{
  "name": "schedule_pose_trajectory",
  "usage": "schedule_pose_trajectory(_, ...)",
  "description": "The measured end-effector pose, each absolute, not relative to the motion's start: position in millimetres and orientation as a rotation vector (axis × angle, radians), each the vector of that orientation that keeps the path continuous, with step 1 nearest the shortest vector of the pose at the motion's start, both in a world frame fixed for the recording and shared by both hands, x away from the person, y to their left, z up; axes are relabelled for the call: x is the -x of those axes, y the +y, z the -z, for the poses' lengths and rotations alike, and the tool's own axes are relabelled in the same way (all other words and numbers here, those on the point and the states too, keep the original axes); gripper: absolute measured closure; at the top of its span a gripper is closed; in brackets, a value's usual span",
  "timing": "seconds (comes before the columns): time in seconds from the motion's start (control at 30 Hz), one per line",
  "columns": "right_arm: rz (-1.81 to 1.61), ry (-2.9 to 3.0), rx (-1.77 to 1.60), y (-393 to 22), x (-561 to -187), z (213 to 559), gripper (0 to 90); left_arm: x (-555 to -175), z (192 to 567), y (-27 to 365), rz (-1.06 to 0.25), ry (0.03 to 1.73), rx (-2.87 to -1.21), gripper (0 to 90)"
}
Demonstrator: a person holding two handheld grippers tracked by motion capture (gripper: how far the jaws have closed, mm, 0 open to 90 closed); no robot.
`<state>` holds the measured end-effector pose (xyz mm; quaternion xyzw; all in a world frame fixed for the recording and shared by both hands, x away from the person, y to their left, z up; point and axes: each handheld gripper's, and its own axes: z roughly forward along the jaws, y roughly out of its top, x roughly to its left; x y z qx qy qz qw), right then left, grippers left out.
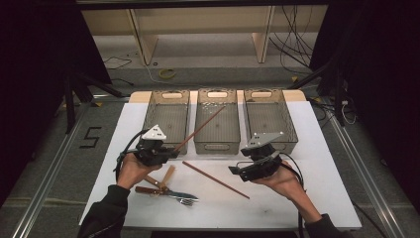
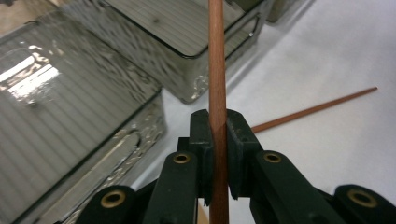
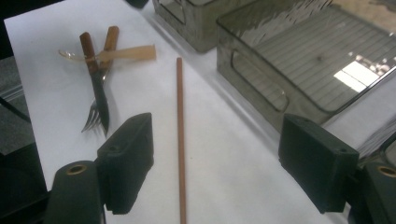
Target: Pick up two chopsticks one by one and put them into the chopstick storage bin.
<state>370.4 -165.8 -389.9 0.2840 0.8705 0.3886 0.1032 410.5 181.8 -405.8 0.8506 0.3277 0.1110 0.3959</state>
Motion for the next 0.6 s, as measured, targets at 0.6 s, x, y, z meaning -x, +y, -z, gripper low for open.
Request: schedule_pose_trajectory(0.6,-1.147,2.576,-0.888,-170.8,-369.9,403.5,27.5,-440.6,402.0,211.5,-0.322,0.998,-2.094,82.7)
